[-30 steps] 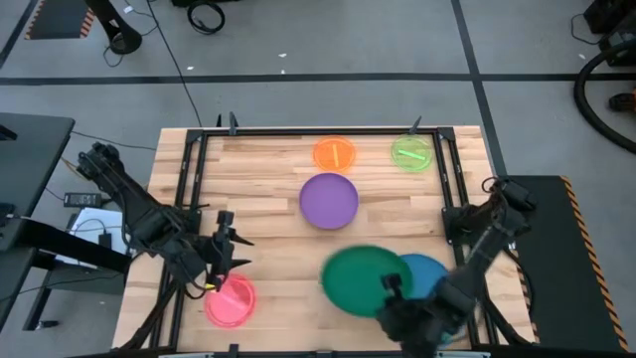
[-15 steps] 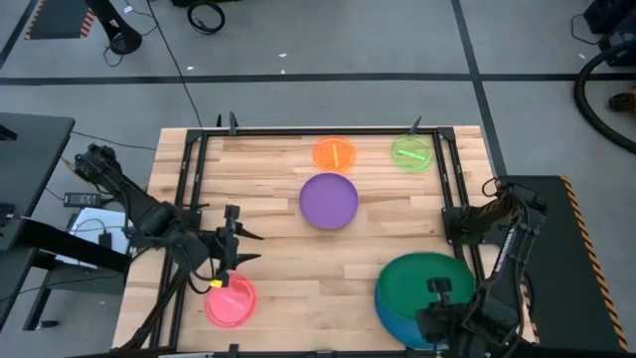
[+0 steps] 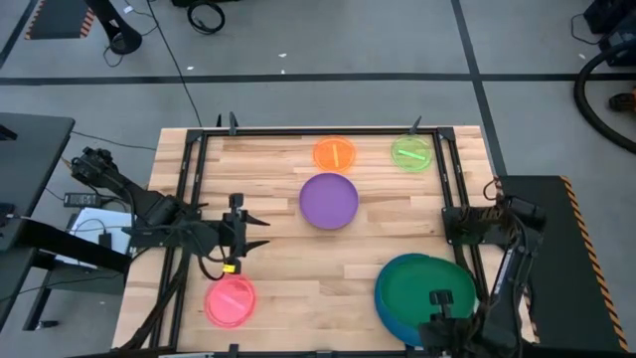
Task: Stack plastic plates
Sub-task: Stack the plates on top of the blue plate, then stack the top plates on top of the green plate
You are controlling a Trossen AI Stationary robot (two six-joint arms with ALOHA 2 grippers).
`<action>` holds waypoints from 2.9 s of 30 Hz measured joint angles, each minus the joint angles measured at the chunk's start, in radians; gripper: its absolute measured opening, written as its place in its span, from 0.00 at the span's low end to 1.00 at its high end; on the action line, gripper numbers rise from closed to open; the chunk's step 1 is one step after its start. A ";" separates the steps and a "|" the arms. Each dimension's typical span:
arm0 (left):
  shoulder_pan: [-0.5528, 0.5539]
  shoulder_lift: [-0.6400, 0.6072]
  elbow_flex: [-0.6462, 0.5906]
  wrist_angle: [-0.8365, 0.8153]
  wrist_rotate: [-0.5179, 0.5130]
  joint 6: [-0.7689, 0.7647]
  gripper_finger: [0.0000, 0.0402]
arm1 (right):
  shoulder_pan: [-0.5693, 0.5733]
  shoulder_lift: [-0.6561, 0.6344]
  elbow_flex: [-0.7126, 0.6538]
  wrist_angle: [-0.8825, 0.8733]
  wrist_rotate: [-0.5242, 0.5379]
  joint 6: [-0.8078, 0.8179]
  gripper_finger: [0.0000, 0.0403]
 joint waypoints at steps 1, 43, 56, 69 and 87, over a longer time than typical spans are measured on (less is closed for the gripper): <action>0.000 0.000 0.000 0.000 0.001 0.001 0.47 | 0.003 0.006 -0.011 0.016 0.002 -0.001 0.13; -0.008 0.001 -0.223 0.181 0.002 -0.088 0.47 | -0.236 0.104 -0.286 0.237 -0.136 -0.085 0.31; -0.062 0.000 -0.251 0.201 0.002 -0.138 0.47 | -0.264 0.018 -0.291 0.166 -0.153 -0.101 0.31; -0.121 0.000 -0.251 0.211 0.001 -0.167 0.47 | -0.192 -0.016 -0.461 0.273 -0.215 0.078 0.31; -0.115 0.010 -0.251 0.241 -0.003 -0.168 0.47 | -0.294 -0.217 -0.367 0.207 0.021 -0.042 0.31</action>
